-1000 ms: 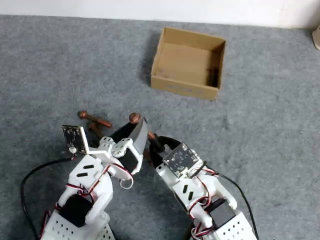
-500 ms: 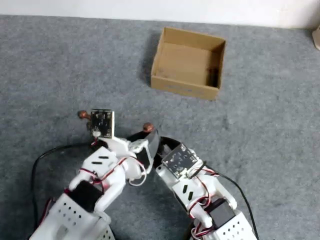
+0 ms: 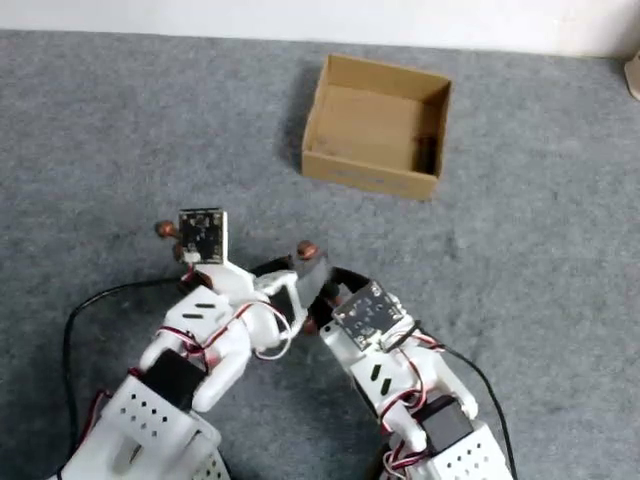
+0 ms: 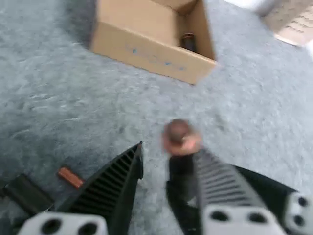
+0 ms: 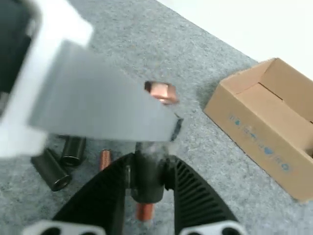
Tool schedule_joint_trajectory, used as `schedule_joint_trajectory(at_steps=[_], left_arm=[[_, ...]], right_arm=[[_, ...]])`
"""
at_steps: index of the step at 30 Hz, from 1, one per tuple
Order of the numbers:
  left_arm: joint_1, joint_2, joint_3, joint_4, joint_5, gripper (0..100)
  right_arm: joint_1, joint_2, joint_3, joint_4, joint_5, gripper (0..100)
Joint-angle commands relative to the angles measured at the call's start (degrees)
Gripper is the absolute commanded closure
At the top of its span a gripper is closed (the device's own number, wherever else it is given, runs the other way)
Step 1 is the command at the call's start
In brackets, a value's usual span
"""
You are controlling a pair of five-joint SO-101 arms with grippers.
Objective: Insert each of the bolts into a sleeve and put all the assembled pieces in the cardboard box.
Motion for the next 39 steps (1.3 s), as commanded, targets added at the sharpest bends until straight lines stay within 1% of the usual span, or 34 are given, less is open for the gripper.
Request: schedule_joint_trajectory(at_steps=[1, 5, 8, 11, 15, 17, 19, 21, 22, 24, 25, 26, 27, 28, 30, 32, 33, 36, 39], left_arm=[[0.84, -0.22, -2.15, 0.35, -0.09, 62], [0.66, -0.66, -2.24, 0.35, -0.09, 66], [0.40, -0.75, -2.51, 0.18, -0.09, 67], [-2.68, -0.75, -4.44, 0.35, 1.49, 67], [-10.24, -0.75, -6.11, 0.35, 5.10, 67], [-11.74, -0.75, -5.93, 0.35, 5.36, 67], [-11.74, -0.57, -5.76, 0.35, 5.10, 67], [-11.74, -0.40, -4.88, 0.35, 2.29, 71], [-11.82, -0.48, -4.44, 0.18, 0.53, 76], [-13.41, -0.75, -4.00, 0.00, -3.60, 90], [-14.64, -0.57, -4.26, -0.70, -7.12, 99], [-15.43, -0.48, -3.91, -2.11, -11.34, 100], [-15.87, -0.31, -3.65, -2.90, -15.38, 97], [-15.96, -0.31, -3.56, -2.99, -18.55, 96], [-17.10, -0.31, -3.47, -1.58, -24.44, 100], [-18.24, -0.22, -3.21, -0.35, -32.35, 99], [-18.77, -0.22, -2.42, -0.18, -35.16, 99], [-19.12, -0.22, -0.92, -0.44, -35.87, 99], [-18.86, -0.13, 0.31, -0.53, -35.78, 99]], right_arm=[[0.75, -0.57, -0.04, -2.33, 0.62, 99.4], [0.84, -0.57, -0.04, -2.33, 0.62, 99.4], [0.84, -0.57, -0.04, -2.33, 0.70, 99.4], [0.84, -0.57, -0.04, -2.33, 0.79, 99.4], [0.92, -0.57, 0.04, -2.33, 0.88, 99.4], [0.92, -0.57, 0.04, -2.33, 0.97, 99.4], [0.92, -0.57, 0.13, -2.33, 0.97, 99.4], [1.01, -0.57, 0.13, -2.33, 1.05, 99.4], [1.54, -0.57, 0.13, -2.33, 1.05, 99.4], [3.21, -0.57, 0.13, -2.33, 1.05, 99.4], [4.00, -0.57, 0.13, -2.33, 1.05, 99.4], [4.62, -0.57, 0.13, -2.33, 1.05, 99.4], [5.05, -0.57, -0.04, -2.15, 1.05, 99.4], [5.32, -0.57, -0.04, -2.07, 1.05, 99.4], [6.20, -0.31, -0.22, -1.10, 1.14, 99.4], [7.16, -0.22, -0.40, 0.75, 2.73, 99.4], [7.78, -0.04, -0.40, 1.10, 3.34, 99.4], [11.38, 0.84, -2.15, -0.31, 3.43, 99.4], [14.20, 5.76, -6.99, -3.30, 3.43, 99.4]])
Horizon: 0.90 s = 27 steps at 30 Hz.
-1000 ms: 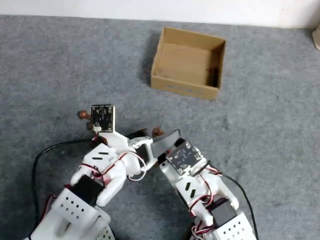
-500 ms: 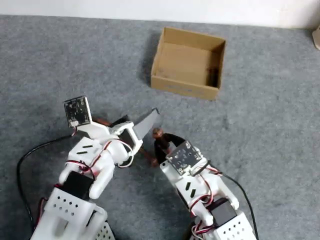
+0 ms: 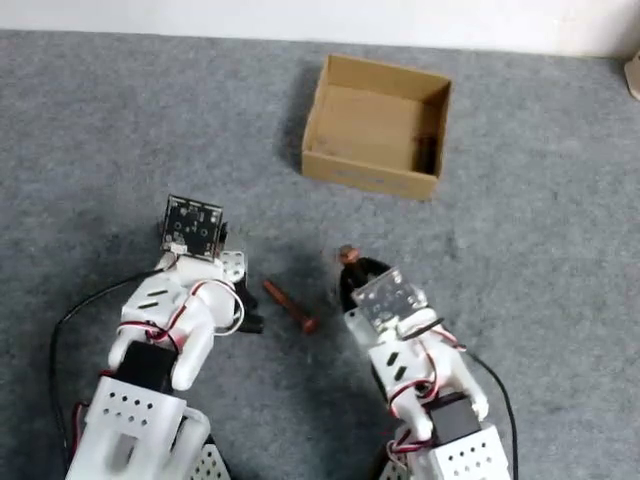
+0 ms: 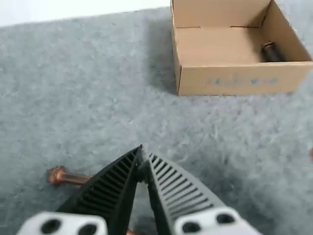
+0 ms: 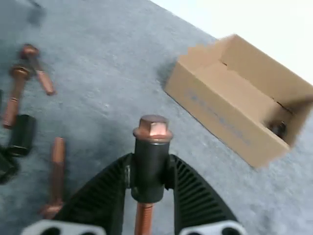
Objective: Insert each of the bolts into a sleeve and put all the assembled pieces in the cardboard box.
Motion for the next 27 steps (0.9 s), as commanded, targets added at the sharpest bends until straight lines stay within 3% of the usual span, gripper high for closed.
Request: schedule_joint_trajectory(at_steps=[1, 4, 10, 19, 27], left_arm=[[-0.40, -0.13, 1.19, -1.05, -0.70, 99], [-0.40, -0.13, 2.95, -4.22, -0.79, 99], [-0.84, -0.13, 3.56, -5.01, -0.79, 99], [-0.84, -0.13, 6.02, -8.62, -1.14, 99], [-0.57, -0.13, 6.02, -8.62, -1.14, 99]], right_arm=[[3.47, 6.64, -8.84, -5.05, 0.88, 99.4], [4.88, 22.37, -22.11, -6.29, 1.14, 99.4], [10.33, 68.26, -62.46, -4.09, 1.05, 99.4], [15.25, 131.12, -137.89, 24.66, 0.79, 99.4], [15.78, 163.74, -195.74, 44.26, 0.97, 99.0]])
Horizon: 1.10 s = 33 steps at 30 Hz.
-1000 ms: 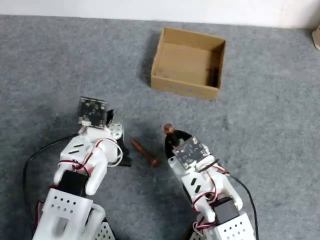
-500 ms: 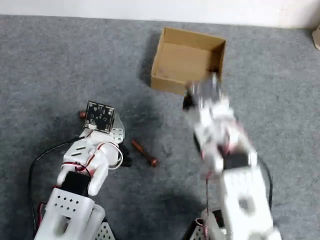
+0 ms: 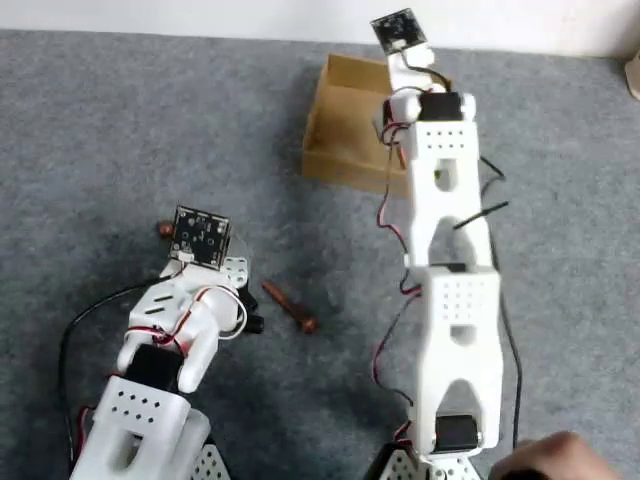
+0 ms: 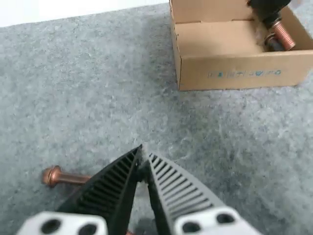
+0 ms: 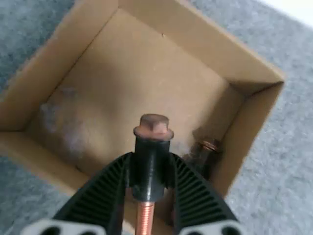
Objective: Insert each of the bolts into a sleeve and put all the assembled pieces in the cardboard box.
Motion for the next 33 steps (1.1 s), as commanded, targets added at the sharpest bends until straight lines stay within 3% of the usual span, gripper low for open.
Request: schedule_joint_trajectory(at_steps=[1, 8, 15, 24, 33], left_arm=[[-0.48, -0.22, -0.22, -1.14, -0.53, 99], [-0.40, -0.22, -0.22, -1.14, -0.53, 99], [-0.40, -0.22, -0.13, -1.14, -0.53, 99], [-0.75, -0.22, -0.22, -1.23, -0.53, 99], [-4.53, -0.31, -0.66, -2.73, -0.18, 99]], right_arm=[[0.66, 7.25, -29.67, 4.79, 0.26, 98.9], [0.84, 6.90, -23.52, 7.43, 0.44, 97.2], [0.31, 6.90, -23.52, 14.81, 0.44, 77.6], [-0.22, -0.40, -28.26, 24.75, 0.00, 77.7], [1.01, -17.80, -27.03, 24.75, -5.45, 77.7]])
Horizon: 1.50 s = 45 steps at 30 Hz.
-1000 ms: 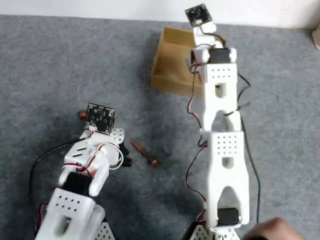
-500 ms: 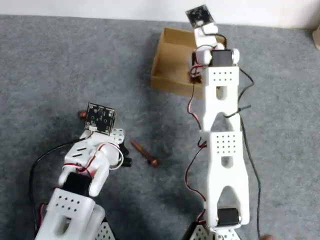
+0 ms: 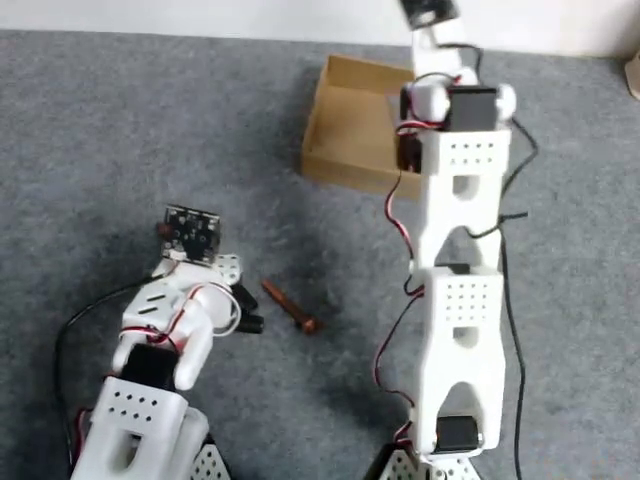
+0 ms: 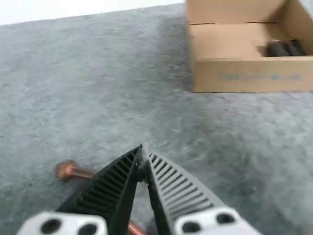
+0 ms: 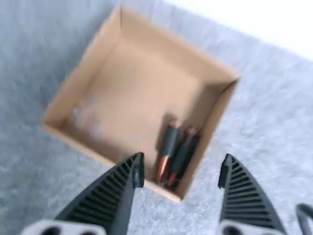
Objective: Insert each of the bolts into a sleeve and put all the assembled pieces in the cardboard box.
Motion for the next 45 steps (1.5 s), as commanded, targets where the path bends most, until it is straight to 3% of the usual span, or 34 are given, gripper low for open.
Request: schedule_joint_trajectory(at_steps=[1, 6, 13, 18, 25, 31, 37, 40, 42, 45], left_arm=[[-1.54, -0.22, -0.66, -2.46, -0.18, 99], [-2.24, -0.22, -1.71, -2.02, -0.18, 99], [-7.69, -0.22, -7.69, 4.66, -0.18, 99], [-8.13, -0.22, -7.96, 5.10, 1.32, 99], [-7.87, 7.25, -13.93, 8.62, 1.49, 99], [-8.31, 33.19, -28.62, 11.78, 2.73, 99], [-9.01, 53.23, -46.73, 24.97, 4.04, 99], [-12.00, 58.15, -51.38, 31.56, 13.80, 99], [-14.46, 60.97, -52.35, 31.74, 20.84, 99], [-16.40, 64.66, -52.88, 29.36, 23.30, 99]], right_arm=[[-0.04, -10.59, -5.67, 1.54, -0.97, 77.7], [-3.82, -28.97, 14.81, 1.63, -0.97, 77.8], [-16.66, -63.60, 64.75, 0.31, -1.14, 77.8], [-25.63, -84.09, 100.79, -9.54, -1.05, 77.8], [-28.09, -103.96, 141.76, -23.34, -0.79, 77.8], [-28.26, -109.32, 152.13, -31.08, -0.88, 77.8], [-28.18, -109.76, 161.45, -37.93, -0.97, 77.8], [-28.18, -110.20, 165.14, -41.45, -0.88, 77.8], [-28.09, -110.20, 167.34, -43.30, -0.70, 77.8], [-28.18, -110.20, 168.84, -43.91, -0.70, 77.8]])
